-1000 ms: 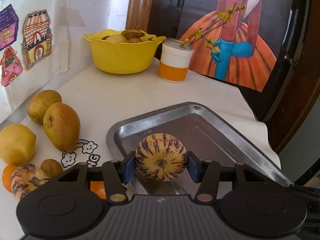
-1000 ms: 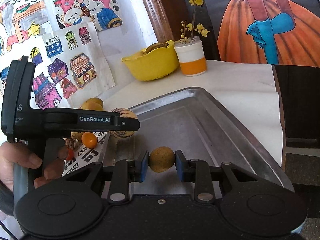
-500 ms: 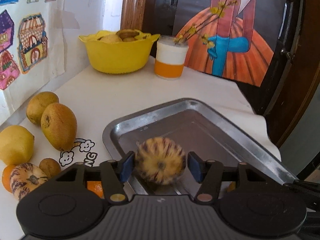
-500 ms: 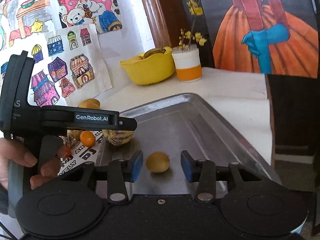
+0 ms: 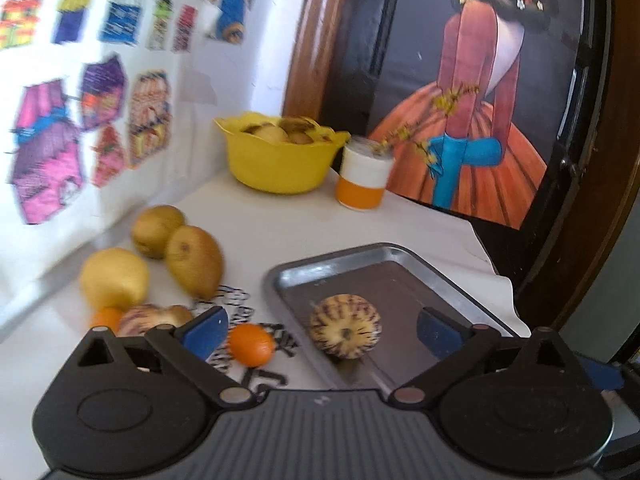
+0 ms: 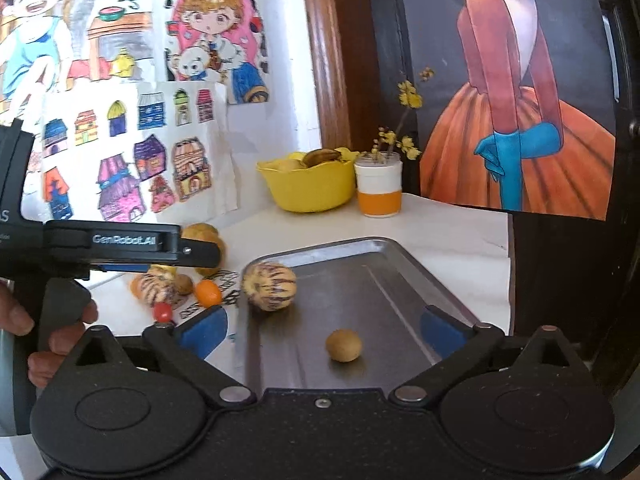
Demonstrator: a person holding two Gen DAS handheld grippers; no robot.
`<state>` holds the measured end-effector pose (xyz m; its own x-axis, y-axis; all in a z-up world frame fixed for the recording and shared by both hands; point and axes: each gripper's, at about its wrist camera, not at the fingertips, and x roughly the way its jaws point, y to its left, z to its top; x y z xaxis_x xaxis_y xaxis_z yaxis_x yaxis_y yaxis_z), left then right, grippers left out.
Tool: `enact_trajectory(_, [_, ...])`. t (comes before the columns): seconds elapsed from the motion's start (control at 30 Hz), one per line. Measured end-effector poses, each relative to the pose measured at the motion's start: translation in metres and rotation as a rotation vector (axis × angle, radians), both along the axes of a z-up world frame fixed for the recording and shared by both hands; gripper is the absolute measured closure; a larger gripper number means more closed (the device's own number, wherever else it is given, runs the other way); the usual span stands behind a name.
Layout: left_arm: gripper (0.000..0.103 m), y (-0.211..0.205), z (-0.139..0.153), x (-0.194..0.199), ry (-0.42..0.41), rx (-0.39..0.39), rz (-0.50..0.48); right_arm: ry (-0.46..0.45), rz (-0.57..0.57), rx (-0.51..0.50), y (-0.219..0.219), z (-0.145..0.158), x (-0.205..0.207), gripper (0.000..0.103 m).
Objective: Organize fruits
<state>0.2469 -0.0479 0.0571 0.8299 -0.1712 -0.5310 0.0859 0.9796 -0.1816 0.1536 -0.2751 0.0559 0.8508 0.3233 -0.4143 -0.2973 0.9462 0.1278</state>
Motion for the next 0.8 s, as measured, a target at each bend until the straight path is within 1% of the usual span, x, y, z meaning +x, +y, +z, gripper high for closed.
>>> enact_trajectory(0.2, [0.001, 0.035, 0.005, -0.040, -0.022, 0.002, 0.032, 0.034, 0.044, -0.006, 0.020, 0.003, -0.025, 0.001])
enact_trajectory(0.4, [0.001, 0.075, -0.001, -0.076, -0.004, 0.028, 0.087, 0.062, 0.094, -0.023, 0.048, 0.003, -0.045, 0.001])
enact_trajectory(0.57, [0.001, 0.106, -0.011, -0.099, 0.029, 0.047, 0.133, 0.087, 0.141, -0.051, 0.076, 0.000, -0.057, 0.001])
enact_trajectory(0.8, [0.001, 0.139, -0.024, -0.122, 0.064, 0.071, 0.160, 0.142, 0.195, -0.096, 0.115, -0.013, -0.062, 0.001])
